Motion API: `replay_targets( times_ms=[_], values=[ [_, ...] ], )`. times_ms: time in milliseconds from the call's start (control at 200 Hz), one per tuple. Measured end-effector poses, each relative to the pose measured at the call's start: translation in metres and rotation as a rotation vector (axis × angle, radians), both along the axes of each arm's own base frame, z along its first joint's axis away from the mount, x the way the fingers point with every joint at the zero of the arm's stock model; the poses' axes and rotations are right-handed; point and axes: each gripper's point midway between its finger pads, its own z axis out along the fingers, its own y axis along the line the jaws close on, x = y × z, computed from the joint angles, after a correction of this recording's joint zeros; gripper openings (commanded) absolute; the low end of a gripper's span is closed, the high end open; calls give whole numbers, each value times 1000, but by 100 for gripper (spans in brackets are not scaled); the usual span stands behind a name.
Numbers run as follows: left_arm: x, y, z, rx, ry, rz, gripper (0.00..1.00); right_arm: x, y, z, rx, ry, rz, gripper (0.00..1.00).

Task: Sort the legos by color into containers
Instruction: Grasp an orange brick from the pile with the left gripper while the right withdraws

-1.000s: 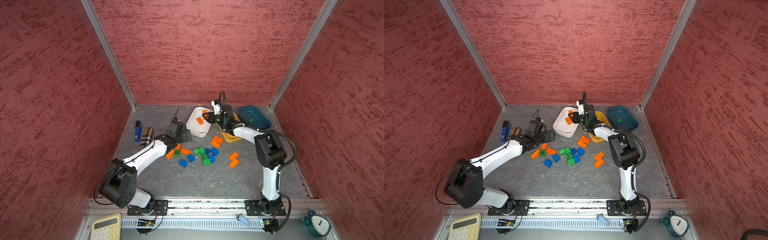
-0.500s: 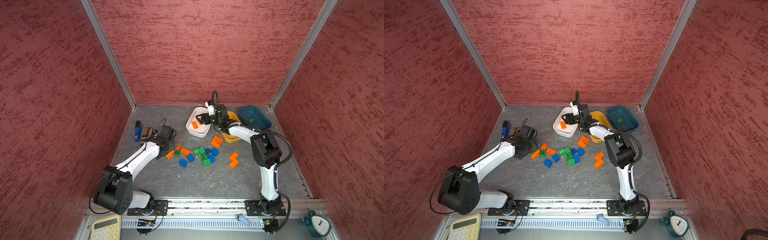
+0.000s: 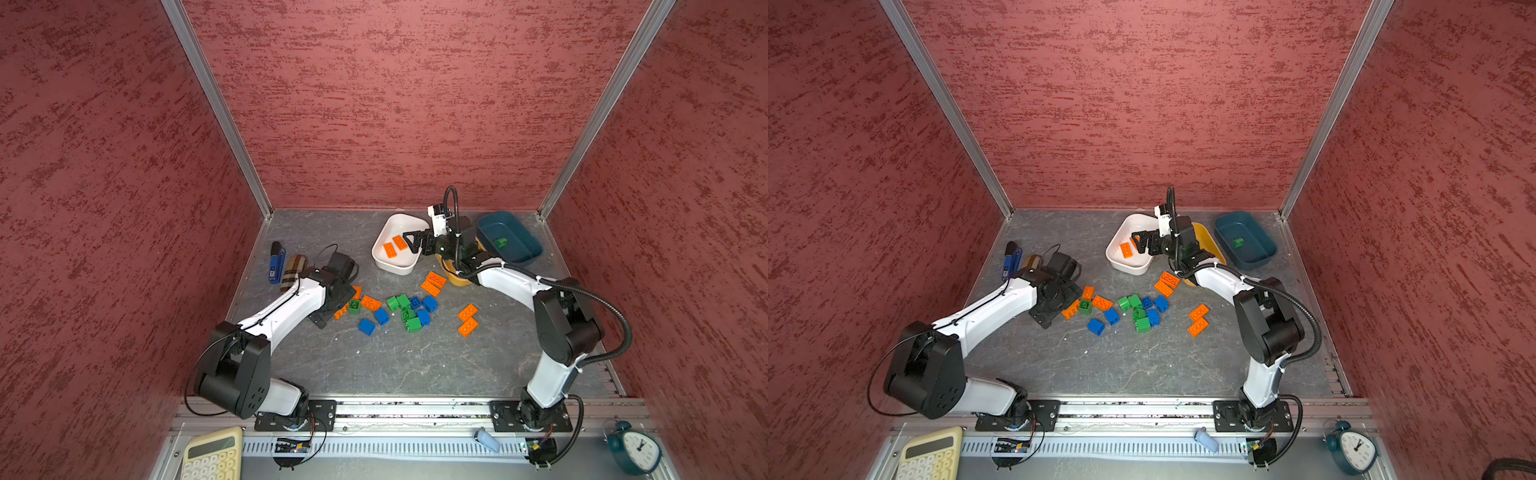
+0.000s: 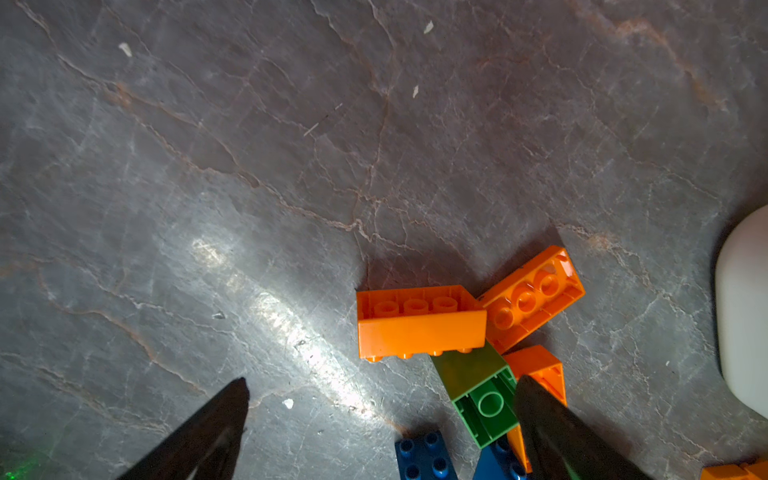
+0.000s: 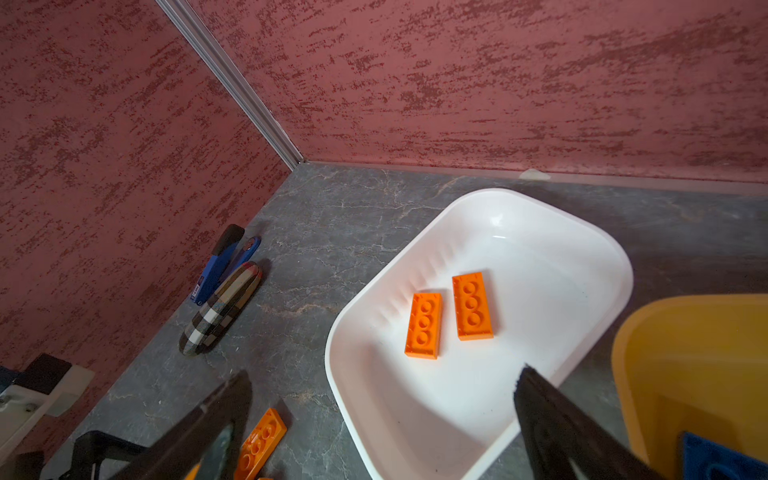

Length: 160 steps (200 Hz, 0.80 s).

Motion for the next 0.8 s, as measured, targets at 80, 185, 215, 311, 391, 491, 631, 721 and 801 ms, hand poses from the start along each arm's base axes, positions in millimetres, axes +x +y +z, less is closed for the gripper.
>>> replay_targets(
  times_ms=[80,185,215,311,391,491,631,721,801],
  values=[
    [-1,0,-6,6,17,23,97,-3,-5,1,-12,-9,-13,99],
    [0,0,-10,4,24,46,96,-8,-10,-1,-25,-13,-27,99],
    [1,-1,-12,2,24,49,95,-9,-12,-1,-29,-13,-32,99],
    [3,-4,-21,-7,42,58,94,-12,-16,-2,-38,-15,-45,99],
    [3,-5,-29,-9,63,63,94,-13,-19,-3,-43,-15,-53,99],
    [10,-9,-33,-19,55,65,93,-13,-19,-3,-45,-17,-57,99],
    [15,-12,-41,-28,55,61,93,-13,-20,-3,-46,-17,-59,99],
    [20,-14,-42,-37,39,59,94,-14,-20,-3,-46,-17,-59,99],
    [22,-15,-43,-37,35,57,93,-14,-20,-3,-46,-16,-59,99]
  ],
)
